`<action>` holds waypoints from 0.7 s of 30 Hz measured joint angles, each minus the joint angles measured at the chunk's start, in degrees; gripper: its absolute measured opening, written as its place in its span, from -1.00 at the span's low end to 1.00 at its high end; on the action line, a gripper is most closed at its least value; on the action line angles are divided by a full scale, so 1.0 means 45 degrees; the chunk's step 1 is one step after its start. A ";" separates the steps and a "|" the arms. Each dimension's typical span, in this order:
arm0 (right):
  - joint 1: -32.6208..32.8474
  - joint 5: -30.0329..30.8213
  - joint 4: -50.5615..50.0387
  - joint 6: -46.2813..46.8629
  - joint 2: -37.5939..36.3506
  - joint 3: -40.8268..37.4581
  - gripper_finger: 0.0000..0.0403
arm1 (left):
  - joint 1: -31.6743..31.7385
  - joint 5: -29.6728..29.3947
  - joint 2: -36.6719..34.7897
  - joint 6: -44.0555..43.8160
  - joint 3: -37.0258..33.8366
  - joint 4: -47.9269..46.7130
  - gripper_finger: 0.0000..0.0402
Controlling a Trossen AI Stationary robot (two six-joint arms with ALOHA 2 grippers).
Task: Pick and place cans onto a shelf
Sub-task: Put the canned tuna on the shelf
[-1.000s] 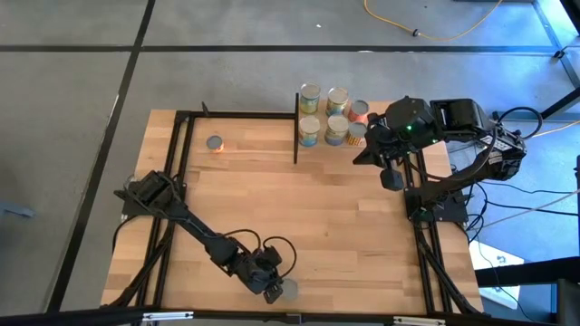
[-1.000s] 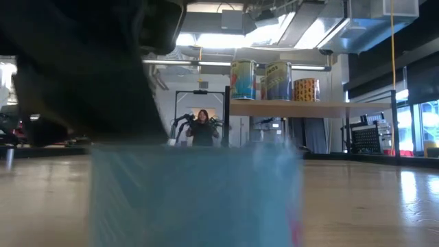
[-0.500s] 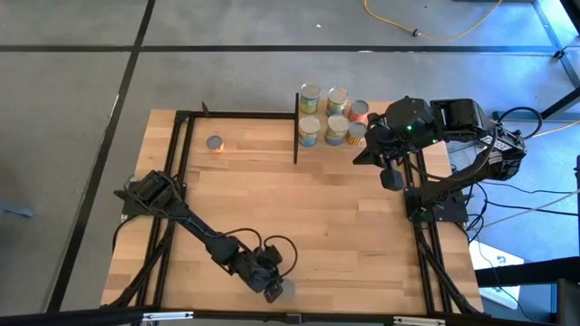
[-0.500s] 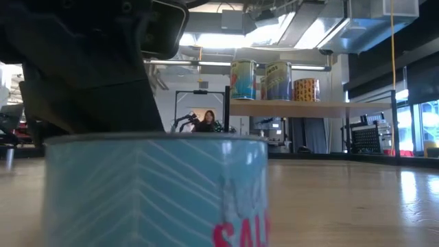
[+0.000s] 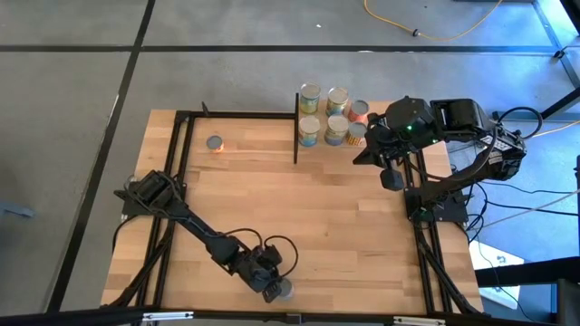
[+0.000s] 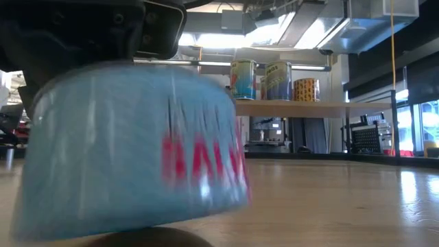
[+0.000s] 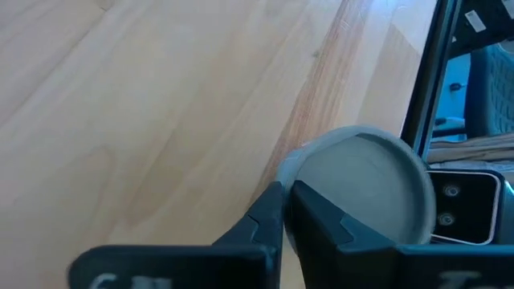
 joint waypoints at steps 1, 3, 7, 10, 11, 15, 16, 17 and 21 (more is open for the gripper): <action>0.0000 0.0000 -0.0002 0.0000 0.0000 0.0000 -0.95 | 0.0000 0.0000 0.0000 0.0000 0.0000 -0.0051 -0.94; 0.0000 0.0000 0.0000 0.0000 0.0000 0.0000 -0.95 | 0.0000 -0.0007 0.0000 0.0000 0.0000 -0.0104 -0.97; 0.0000 0.0000 -0.0002 0.0000 0.0000 0.0000 -0.95 | 0.0116 0.0058 0.0000 -0.0009 0.0000 -0.0120 -0.98; 0.0000 0.0002 -0.0002 0.0000 0.0000 0.0000 -0.95 | 0.0330 0.0371 -0.0093 0.0098 0.0001 -0.0098 -0.99; 0.0000 0.0000 0.0000 0.0000 0.0000 0.0000 -0.95 | 0.0409 0.0560 -0.0185 0.0284 0.0025 -0.0175 -0.99; 0.0004 -0.0023 -0.0066 0.0000 0.0000 0.0049 -0.95 | 0.0850 0.1326 -0.0335 0.1164 0.0654 -0.0669 -0.99; 0.0005 -0.0077 -0.0057 0.0000 0.0000 0.0110 -0.95 | 0.0986 0.1491 -0.0376 0.1510 0.0942 -0.0879 -0.99; 0.0008 -0.0128 -0.0059 0.0000 0.0000 0.0197 -0.95 | 0.1134 0.1683 -0.0379 0.1871 0.1296 -0.1188 -0.99; 0.0010 -0.0836 -0.0351 -0.0053 0.0000 0.0756 -0.95 | 0.1835 0.2108 -0.0369 0.3354 0.3126 -0.4233 -0.99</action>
